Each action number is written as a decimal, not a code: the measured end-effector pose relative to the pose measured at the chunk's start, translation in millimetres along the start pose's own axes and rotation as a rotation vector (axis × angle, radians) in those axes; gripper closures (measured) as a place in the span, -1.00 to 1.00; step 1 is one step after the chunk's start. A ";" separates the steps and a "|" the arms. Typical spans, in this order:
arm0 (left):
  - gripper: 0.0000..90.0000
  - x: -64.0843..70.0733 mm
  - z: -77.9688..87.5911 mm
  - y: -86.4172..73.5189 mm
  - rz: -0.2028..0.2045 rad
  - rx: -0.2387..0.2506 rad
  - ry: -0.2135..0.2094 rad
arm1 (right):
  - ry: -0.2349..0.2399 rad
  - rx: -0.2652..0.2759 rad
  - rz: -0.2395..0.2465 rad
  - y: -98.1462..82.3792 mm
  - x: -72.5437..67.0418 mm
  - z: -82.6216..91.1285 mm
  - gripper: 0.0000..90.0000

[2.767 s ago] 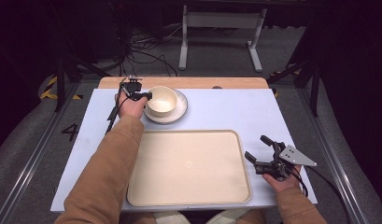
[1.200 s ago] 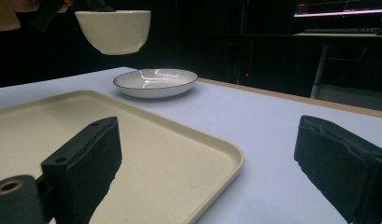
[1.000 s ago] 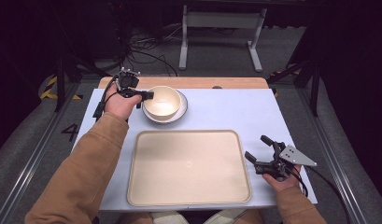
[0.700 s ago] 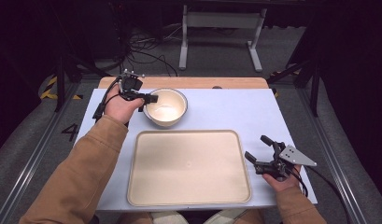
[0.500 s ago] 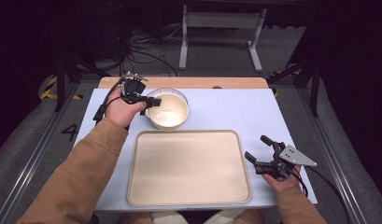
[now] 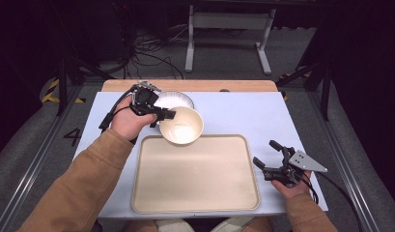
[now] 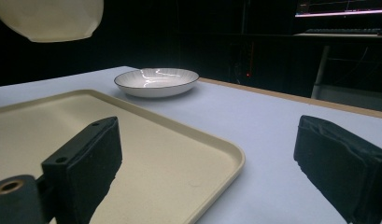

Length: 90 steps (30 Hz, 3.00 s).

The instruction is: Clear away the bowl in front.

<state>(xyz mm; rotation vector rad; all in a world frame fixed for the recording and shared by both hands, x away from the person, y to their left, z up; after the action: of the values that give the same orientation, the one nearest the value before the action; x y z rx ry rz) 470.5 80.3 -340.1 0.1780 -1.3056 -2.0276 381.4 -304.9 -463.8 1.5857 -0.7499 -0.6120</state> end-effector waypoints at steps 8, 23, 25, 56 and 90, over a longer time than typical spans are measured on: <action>0.81 9.7 0.5 -4.1 -0.029 -0.022 -0.034 | 0.001 -0.001 -0.001 0.0 0.0 0.0 -0.82; 0.81 23.9 -25.5 -23.7 -0.048 -0.089 -0.121 | -0.001 0.000 -0.003 0.1 0.1 0.1 -0.82; 0.81 24.6 -27.5 -25.0 -0.048 -0.092 -0.123 | -0.001 -0.001 -0.002 0.1 0.1 0.1 -0.82; 0.81 33.9 -64.1 -58.1 -0.121 -0.208 -0.119 | 0.001 -0.001 -0.003 0.1 0.1 0.1 -0.82; 0.78 37.9 -77.9 -73.1 -0.216 -0.276 -0.098 | 0.000 -0.001 -0.006 0.1 0.4 0.2 -0.83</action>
<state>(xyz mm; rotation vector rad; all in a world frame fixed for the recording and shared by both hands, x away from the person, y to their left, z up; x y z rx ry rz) 443.2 16.2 -429.6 0.0952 -1.0862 -2.4028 381.5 -305.3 -463.7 1.5874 -0.7453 -0.6168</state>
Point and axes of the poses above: each handheld gripper's, and its own axes: z roughly backward along the jaws, y roughly out of its top, x roughly to its right, the point moved 5 cm from there along -z, roughly forward along the jaws, and after that the axes turned 14 degrees about x, right-handed, at the moved point
